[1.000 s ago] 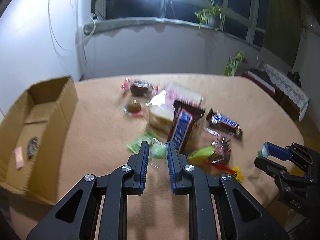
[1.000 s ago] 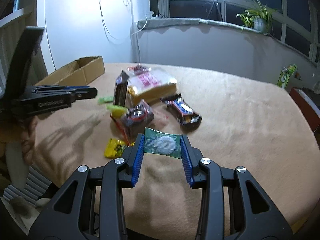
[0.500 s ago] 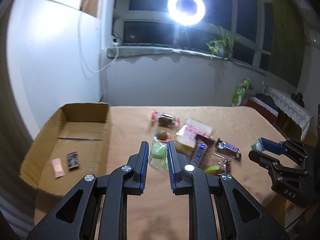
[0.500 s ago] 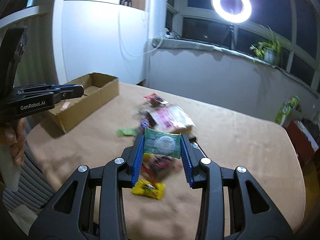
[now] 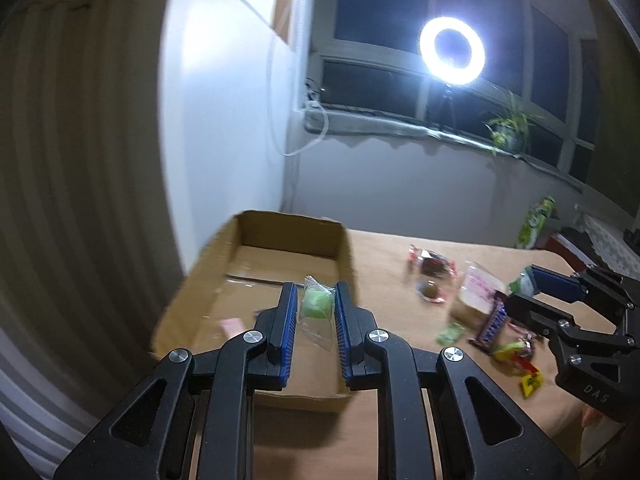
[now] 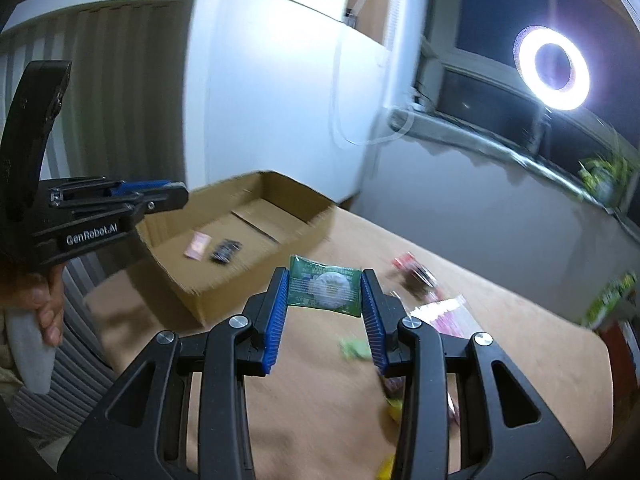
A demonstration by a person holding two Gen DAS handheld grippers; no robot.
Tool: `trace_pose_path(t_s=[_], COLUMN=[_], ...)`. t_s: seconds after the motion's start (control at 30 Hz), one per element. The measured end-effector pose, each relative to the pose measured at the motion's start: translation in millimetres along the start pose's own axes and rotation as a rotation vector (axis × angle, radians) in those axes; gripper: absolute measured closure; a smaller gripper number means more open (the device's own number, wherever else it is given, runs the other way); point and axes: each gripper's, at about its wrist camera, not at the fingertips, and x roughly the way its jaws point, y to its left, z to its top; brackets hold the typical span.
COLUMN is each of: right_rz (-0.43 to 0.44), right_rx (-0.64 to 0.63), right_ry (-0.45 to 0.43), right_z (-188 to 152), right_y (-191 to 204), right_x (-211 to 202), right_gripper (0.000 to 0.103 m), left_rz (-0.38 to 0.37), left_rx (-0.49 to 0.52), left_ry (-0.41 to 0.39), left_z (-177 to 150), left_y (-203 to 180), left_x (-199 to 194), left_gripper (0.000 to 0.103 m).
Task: Organize snacks
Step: 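Carry both candies into the cardboard box and open both grippers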
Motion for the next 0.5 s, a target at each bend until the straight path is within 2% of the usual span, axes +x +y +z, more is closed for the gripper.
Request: trace_pose_path(t_s=[0.27, 0.5], right_rz=[0.083, 0.131], right_rx=[-0.051, -0.088], right_ry=[-0.037, -0.017], right_z=[46.5, 65.9], right_y=[36.6, 58.2], right_x=[49.4, 97.4], right_gripper=[0.066, 0.066], left_rz=[0.039, 0.034], left_rx=[-0.037, -0.076], left_ry=[-0.009, 0.043], left_z=[2.4, -4.4], left_y=[35.1, 58.3], left_x=[8.1, 38.8], left_gripper=[0.086, 0.086])
